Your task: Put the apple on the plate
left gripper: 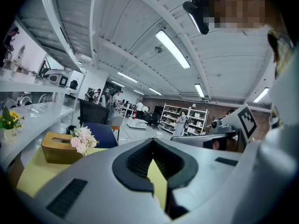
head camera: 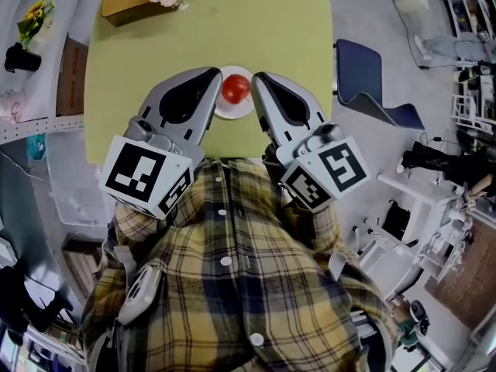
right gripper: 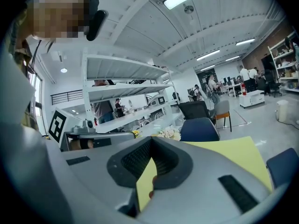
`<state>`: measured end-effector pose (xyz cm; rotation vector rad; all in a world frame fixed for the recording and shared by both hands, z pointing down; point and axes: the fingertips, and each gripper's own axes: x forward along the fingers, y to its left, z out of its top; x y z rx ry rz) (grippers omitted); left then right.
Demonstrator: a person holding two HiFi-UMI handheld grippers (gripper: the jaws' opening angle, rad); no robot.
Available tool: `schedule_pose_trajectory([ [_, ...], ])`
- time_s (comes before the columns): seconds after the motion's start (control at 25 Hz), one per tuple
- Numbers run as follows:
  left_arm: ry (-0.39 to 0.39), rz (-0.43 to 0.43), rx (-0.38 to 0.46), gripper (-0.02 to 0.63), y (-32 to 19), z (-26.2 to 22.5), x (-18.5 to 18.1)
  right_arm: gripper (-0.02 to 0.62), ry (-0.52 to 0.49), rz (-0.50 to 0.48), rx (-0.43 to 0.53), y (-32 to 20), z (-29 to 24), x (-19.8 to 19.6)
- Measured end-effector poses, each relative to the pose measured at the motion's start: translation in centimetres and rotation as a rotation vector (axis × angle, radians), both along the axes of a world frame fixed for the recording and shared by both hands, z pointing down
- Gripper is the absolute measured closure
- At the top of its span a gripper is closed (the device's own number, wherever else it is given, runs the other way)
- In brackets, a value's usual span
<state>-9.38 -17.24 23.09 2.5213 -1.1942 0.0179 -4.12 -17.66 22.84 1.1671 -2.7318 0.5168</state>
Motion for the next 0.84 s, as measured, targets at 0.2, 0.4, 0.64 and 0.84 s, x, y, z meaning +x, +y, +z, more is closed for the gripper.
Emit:
schedule_pose_trajectory([
  [0.2,0.001,0.0,-0.002,0.6,0.02,0.07,-0.21,0.598,0.005,0.005,-0.008,-0.04,0.21,0.03],
  [0.4,0.003,0.002,-0.001,0.6,0.07,-0.01,-0.28,0.598,0.017,0.002,-0.01,0.12,0.26,-0.16],
  [0.64,0.007,0.013,0.0,0.6,0.02,0.1,-0.17,0.598,0.033,0.003,-0.015,0.28,0.55,-0.17],
  [0.84,0.012,0.02,0.001,0.6,0.12,0.21,-0.1,0.598,0.042,-0.002,-0.016,0.42,0.74,-0.43],
])
